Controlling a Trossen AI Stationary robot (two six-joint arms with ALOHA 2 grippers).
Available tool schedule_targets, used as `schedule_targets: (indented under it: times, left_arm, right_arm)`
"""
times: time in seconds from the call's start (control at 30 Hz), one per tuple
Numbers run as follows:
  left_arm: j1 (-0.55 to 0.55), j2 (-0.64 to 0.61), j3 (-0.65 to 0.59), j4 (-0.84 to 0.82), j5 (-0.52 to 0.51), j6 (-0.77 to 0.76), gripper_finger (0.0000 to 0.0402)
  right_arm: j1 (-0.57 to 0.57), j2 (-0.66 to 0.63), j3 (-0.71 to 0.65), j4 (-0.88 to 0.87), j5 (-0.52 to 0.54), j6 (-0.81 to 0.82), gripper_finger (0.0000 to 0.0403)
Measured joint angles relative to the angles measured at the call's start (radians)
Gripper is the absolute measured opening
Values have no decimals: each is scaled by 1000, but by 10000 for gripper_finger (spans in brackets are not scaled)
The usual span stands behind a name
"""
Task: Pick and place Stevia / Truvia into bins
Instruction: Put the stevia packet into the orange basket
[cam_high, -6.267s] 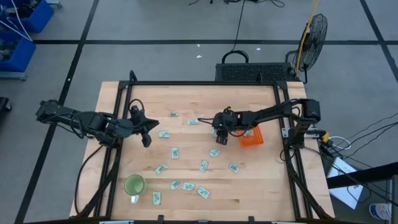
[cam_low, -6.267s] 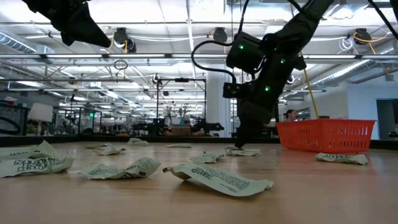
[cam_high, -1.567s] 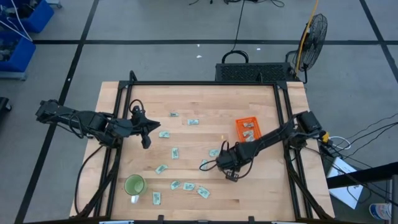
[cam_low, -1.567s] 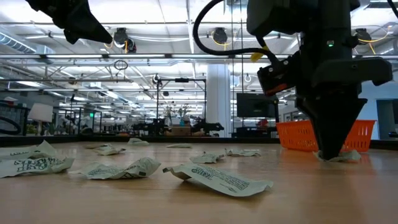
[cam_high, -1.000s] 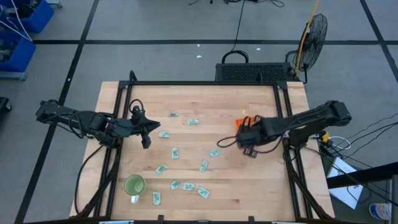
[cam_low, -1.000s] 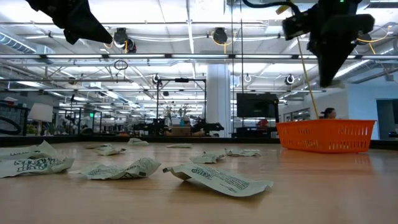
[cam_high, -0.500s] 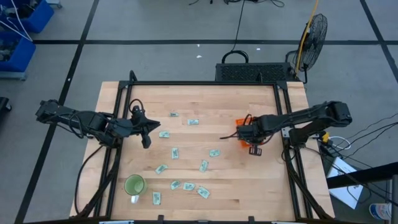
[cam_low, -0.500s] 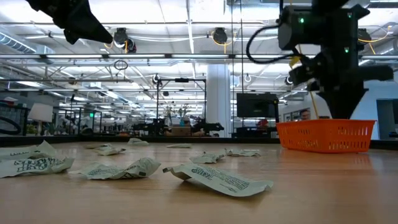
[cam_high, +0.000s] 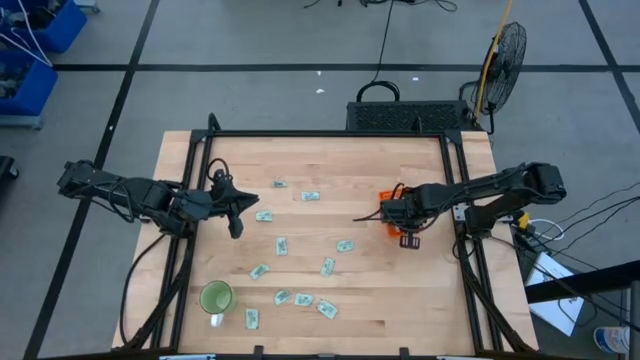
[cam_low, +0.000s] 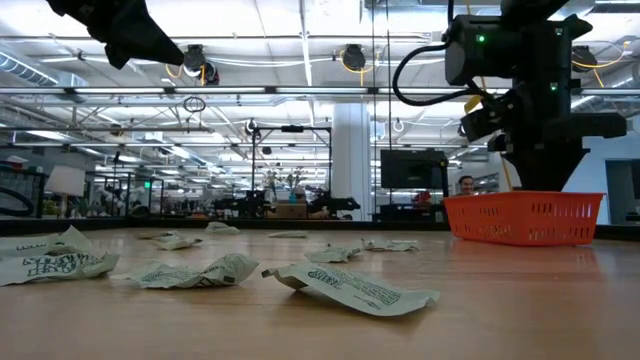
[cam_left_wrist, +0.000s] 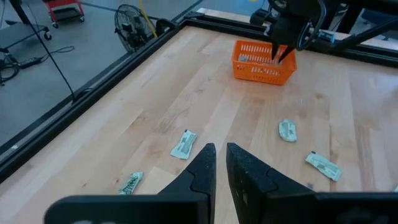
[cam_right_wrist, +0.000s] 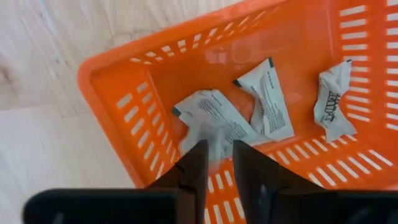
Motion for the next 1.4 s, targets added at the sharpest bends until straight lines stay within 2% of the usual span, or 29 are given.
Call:
schedule_targets:
  times: [0.17, 0.33, 0.47, 0.6, 0.7, 0.87, 0.97, 1.17, 1.3, 1.4]
  left_arm:
    - [0, 12, 0, -2, 0, 1, 44]
    - [0, 74, 0, -10, 0, 29, 44]
    - [13, 155, 0, -1, -36, -12, 46]
    - [58, 239, 0, -5, -57, -61, 64]
    - [100, 291, 0, -3, -20, -21, 92]
    - [202, 335, 0, 22, -19, 25, 152]
    - [301, 351, 0, 22, -16, 17, 174]
    - [523, 436, 0, 43, 218, 109, 169]
    - [603, 558, 0, 144, 244, 186, 148]
    - [636, 655, 0, 210, 289, 205, 136]
  right_arm:
    - [0, 0, 2, -3, 4, -1, 98]
    - [0, 0, 60, -10, 45, 15, 106]
    - [1, -17, 150, 27, 183, -6, 105]
    - [0, -63, 180, 209, 299, -45, 103]
    - [0, -100, 161, 380, 313, -76, 103]
    - [0, -133, 102, 647, 314, -51, 102]
    - [2, -139, 79, 714, 313, 15, 102]
    - [2, -138, 77, 716, 304, 44, 102]
    - [-5, -162, 77, 730, 209, 35, 102]
    - [-8, -197, 77, 750, 207, 9, 102]
